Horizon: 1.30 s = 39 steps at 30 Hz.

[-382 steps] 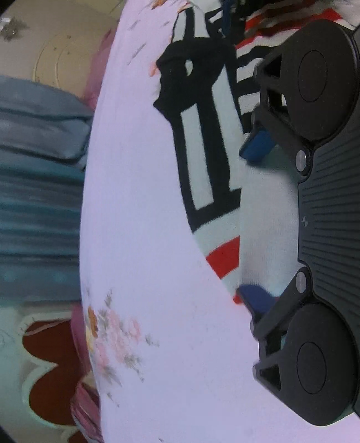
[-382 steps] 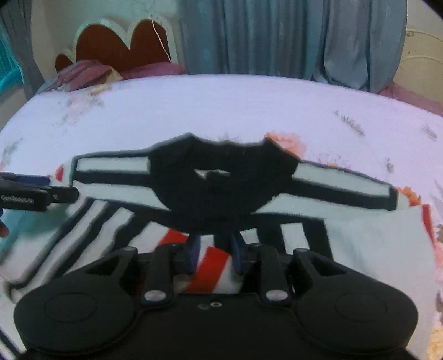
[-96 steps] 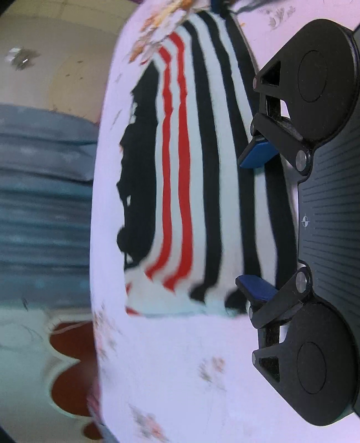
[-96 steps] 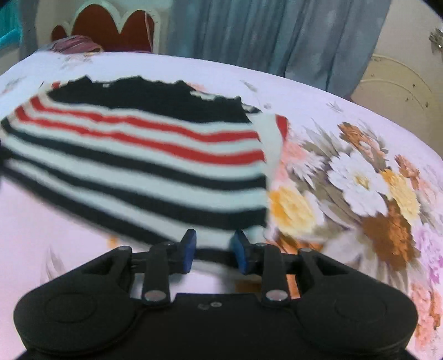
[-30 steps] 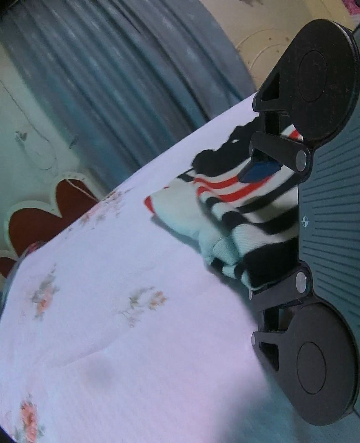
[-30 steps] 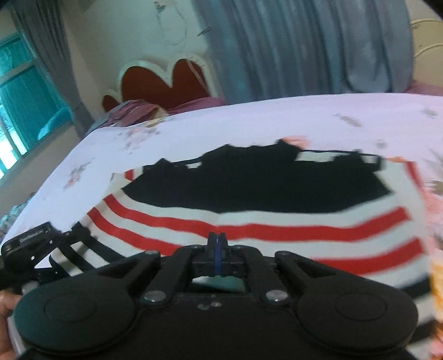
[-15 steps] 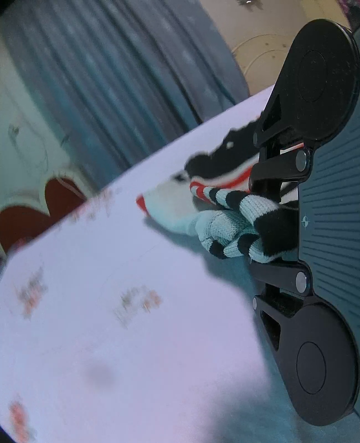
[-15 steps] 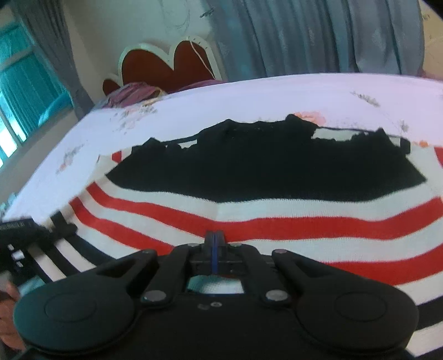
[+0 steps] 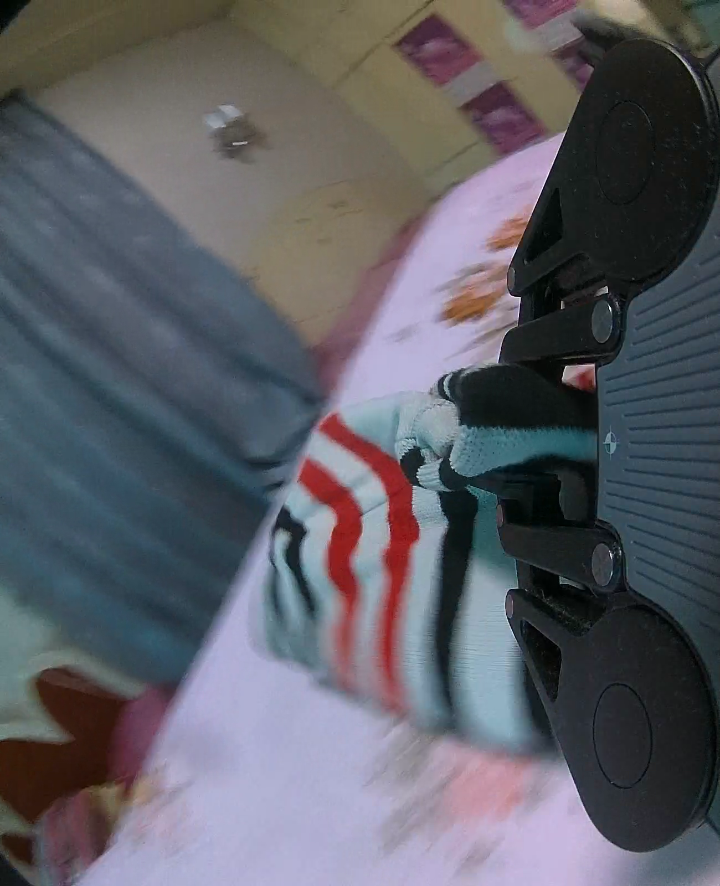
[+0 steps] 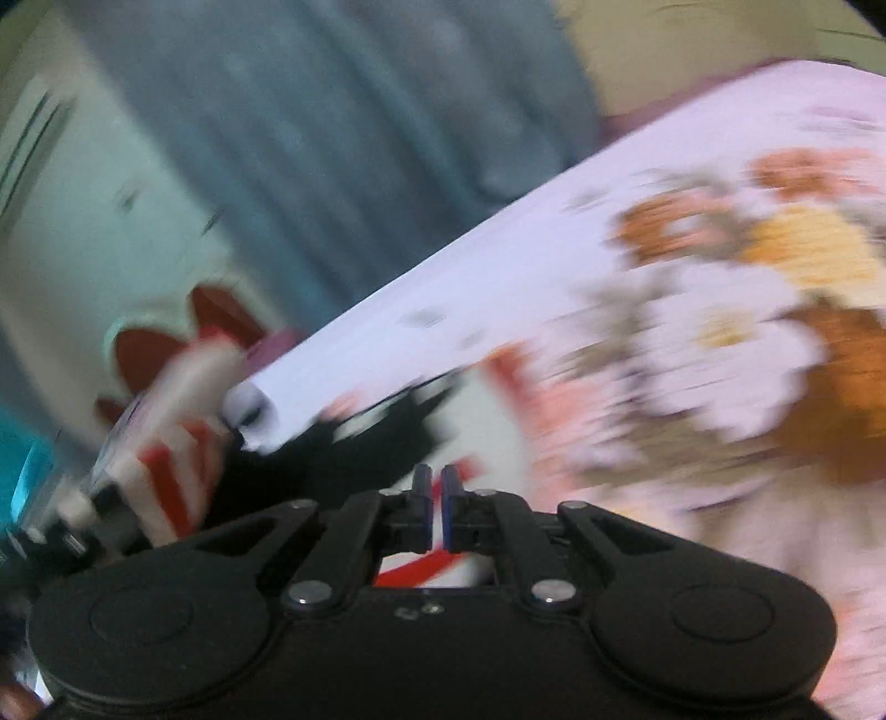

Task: Fold small clothes

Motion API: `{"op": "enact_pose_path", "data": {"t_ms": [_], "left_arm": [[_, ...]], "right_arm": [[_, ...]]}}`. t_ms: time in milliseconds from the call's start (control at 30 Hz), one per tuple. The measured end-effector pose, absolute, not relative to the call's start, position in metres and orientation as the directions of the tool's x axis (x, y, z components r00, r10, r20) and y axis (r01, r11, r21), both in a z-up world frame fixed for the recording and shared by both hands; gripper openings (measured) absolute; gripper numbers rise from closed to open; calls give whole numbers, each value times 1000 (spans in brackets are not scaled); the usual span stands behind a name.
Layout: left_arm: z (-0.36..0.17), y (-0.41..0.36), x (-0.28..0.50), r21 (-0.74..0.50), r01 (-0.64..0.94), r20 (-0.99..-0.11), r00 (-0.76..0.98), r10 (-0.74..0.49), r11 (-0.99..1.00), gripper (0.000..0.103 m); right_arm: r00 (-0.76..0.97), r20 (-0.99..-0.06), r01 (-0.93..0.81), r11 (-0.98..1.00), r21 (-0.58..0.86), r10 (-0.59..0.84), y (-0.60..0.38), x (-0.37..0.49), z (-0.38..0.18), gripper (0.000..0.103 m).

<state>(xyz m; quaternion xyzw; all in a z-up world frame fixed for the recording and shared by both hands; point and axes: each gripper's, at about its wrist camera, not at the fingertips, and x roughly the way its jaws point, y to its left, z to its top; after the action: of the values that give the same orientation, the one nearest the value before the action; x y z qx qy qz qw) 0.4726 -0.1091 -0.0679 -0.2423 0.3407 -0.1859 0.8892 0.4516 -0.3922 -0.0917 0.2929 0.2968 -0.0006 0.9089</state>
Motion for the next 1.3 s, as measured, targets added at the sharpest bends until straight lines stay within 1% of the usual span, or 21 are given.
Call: {"op": "enact_pose_path", "data": {"t_ms": [67,100,133,200,267,300,367,467,567,633,700,867,967,1000,1067,1100,1133,1167,1200,1267,1300], "left_arm": [[-94,-158,483,-525,197,-604,600,-525,828,20],[-106,-178,487,-491,201,-664,544,-514,848,29],[-111,-196,484,-445,208,-715,503,-485,871,44],[-92,-199,469,-466,299,-661,508,-552,833,66],[-66,-178,458,-525,353,-585,511,-629,775,66],[-53,-167,449,-502,367,-567,544,-618,783,66],[-40,-137,455,-427,348,-561,622,-546,835,66],[-51,-95,488,-303,241,-619,685,-383,922,66],[-82,-70,520,-265,165,-685,661,-305,950,66],[-109,-66,532,-276,155,-735,602,-312,949,66],[-124,-63,532,-305,142,-737,591,-328,942,66],[-126,-69,532,-291,146,-742,590,-319,946,66],[-122,-71,529,-281,164,-748,580,-322,946,66],[-119,-68,528,-279,170,-751,575,-325,945,66],[-117,-69,528,-273,178,-753,572,-325,945,66],[-116,-69,528,-269,183,-753,572,-325,946,64],[-114,-69,528,-275,193,-748,573,-336,942,45],[-110,-68,527,-305,222,-730,571,-377,926,41],[-104,-69,525,-294,239,-723,578,-379,925,41],[-106,-80,525,-197,288,-753,567,-333,937,41],[-110,-84,526,-183,299,-762,559,-327,937,43]], "right_arm": [[820,-551,218,805,552,156,-420,442,-93,7],[814,-558,229,796,560,159,-430,439,-95,16],[806,-567,235,788,569,169,-440,435,-97,31],[803,-570,248,771,586,174,-452,429,-98,48],[814,-544,216,762,610,205,-457,424,-96,46],[810,-538,199,754,626,232,-456,423,-97,42],[798,-524,152,743,652,296,-449,428,-96,42],[751,-538,84,752,653,383,-426,439,-98,42],[697,-573,54,766,641,431,-405,453,-103,45],[664,-605,53,780,624,439,-395,460,-104,46],[634,-634,47,796,603,443,-385,469,-106,47],[602,-688,34,848,529,405,-367,480,-108,45],[627,-658,23,834,551,418,-367,474,-97,48],[617,-675,33,844,536,404,-366,475,-98,48],[581,-706,52,847,529,405,-365,481,-107,42],[579,-710,44,855,516,399,-363,482,-109,28],[594,-706,20,870,492,386,-360,482,-107,21],[613,-697,-10,886,464,373,-357,477,-104,20],[649,-665,-47,891,451,371,-357,468,-98,20],[700,-605,-104,892,439,380,-364,446,-94,20],[686,-619,-103,893,437,382,-368,442,-104,19]]}}
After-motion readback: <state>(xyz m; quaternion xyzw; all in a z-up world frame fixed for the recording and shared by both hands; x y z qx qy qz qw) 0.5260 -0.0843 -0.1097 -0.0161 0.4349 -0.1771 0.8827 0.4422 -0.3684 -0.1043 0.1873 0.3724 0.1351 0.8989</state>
